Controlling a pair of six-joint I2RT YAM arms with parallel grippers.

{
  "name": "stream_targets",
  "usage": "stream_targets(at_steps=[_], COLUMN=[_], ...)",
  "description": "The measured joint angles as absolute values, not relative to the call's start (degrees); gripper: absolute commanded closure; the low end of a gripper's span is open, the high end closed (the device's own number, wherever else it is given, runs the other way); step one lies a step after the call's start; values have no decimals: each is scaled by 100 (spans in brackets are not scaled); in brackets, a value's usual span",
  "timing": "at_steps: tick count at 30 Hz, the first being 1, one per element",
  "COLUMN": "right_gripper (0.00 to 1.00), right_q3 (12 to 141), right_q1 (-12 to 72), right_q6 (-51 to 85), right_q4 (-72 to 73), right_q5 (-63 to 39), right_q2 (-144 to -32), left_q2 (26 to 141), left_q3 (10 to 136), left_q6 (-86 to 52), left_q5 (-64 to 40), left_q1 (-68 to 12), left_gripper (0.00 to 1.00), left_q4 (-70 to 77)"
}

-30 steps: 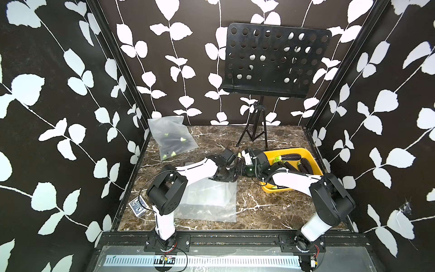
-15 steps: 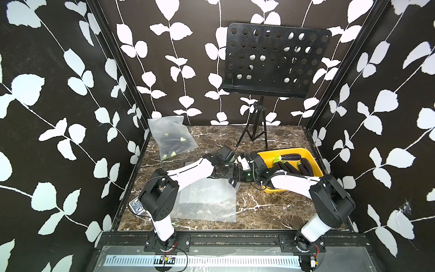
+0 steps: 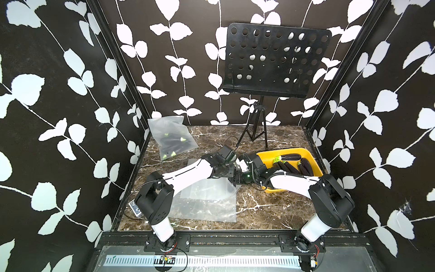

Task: Place the eggplant in a zip-top bag and seal the zipper
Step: Place the eggplant in the zipper food storage bag, then pick up the eggplant from the basket.

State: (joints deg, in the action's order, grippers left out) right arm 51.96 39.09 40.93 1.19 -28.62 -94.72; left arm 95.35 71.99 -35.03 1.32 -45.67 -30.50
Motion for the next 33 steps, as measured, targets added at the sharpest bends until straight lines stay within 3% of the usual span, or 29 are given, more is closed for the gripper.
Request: stream_targets(at_steps=[6, 13, 23, 28, 33], right_gripper=[41, 39, 40, 41, 41], right_q3=[5417, 5599, 5457, 5446, 5612], right_q1=[3909, 3846, 3192, 2300, 1743], right_q6=[4202, 4237, 4324, 3809, 2814], right_q4=[62, -305, -733, -1535, -2668], right_q5=[-2902, -2845, -2650, -1758, -217], right_q2=[-9629, -9338, -7959, -7566, -7926], left_q2=[9395, 9553, 9810, 9870, 9870], left_q3=[7199, 7199, 7199, 7199, 7199], left_q6=[-3492, -3492, -3489, -3470, -3472], left_q5=[204, 250, 141, 1, -126], left_q1=[-4567, -4545, -4528, -4563, -4563], left_gripper=[100, 100, 100, 100, 100], left_q4=[-3057, -3052, -3033, -3033, -3015])
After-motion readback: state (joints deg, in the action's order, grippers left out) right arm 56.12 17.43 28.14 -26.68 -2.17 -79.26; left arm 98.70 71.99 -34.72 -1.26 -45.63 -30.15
